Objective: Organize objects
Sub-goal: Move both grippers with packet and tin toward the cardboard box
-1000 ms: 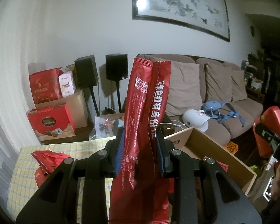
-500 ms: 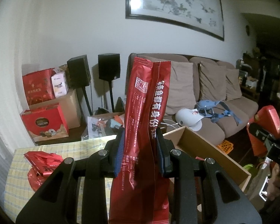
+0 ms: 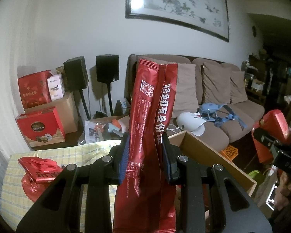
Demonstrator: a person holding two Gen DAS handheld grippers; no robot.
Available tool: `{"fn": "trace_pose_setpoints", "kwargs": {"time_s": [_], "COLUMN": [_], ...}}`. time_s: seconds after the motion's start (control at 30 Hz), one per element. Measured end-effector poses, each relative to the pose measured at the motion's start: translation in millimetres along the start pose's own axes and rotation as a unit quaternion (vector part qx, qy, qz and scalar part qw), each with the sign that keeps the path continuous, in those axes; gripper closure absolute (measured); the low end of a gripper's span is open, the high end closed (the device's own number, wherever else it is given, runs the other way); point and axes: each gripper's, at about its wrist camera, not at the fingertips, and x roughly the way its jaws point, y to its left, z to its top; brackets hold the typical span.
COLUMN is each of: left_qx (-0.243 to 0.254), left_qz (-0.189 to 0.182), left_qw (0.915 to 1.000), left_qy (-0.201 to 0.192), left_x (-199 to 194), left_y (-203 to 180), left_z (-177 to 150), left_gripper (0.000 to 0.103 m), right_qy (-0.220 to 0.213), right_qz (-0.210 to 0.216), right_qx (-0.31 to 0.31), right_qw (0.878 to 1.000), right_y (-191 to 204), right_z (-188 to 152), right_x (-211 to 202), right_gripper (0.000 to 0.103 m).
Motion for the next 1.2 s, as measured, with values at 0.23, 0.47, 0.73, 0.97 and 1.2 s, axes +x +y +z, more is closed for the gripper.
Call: {"fn": "trace_pose_setpoints", "kwargs": {"time_s": [0.23, 0.47, 0.73, 0.97, 1.2], "left_qx": [-0.001, -0.001, -0.003, -0.012, -0.012], "left_qz": [-0.009, -0.019, -0.027, -0.030, -0.033], "left_qw": [0.9999, 0.9998, 0.9995, 0.9993, 0.9991], "left_qy": [0.004, 0.008, 0.014, 0.020, 0.023], "left_x": [6.1, 10.2, 14.9, 18.7, 23.1], "left_y": [-6.9, -15.8, -19.5, -20.2, -25.4], "left_z": [-1.6, -3.8, -4.3, -3.7, -3.6], "left_gripper": [0.075, 0.075, 0.075, 0.075, 0.075], "right_qy": [0.007, 0.012, 0.019, 0.023, 0.025], "right_qz": [-0.007, -0.012, -0.015, -0.018, -0.022], "right_qx": [0.000, 0.002, 0.004, 0.005, 0.011], "right_qw": [1.000, 1.000, 1.000, 1.000, 0.999], "right_y": [-2.6, -7.3, -9.6, -11.4, -16.9], "right_z": [-1.6, -2.6, -4.9, -5.0, -3.8], "right_x": [5.3, 8.7, 11.4, 13.5, 15.4], "right_gripper": [0.020, 0.020, 0.020, 0.020, 0.020]}}
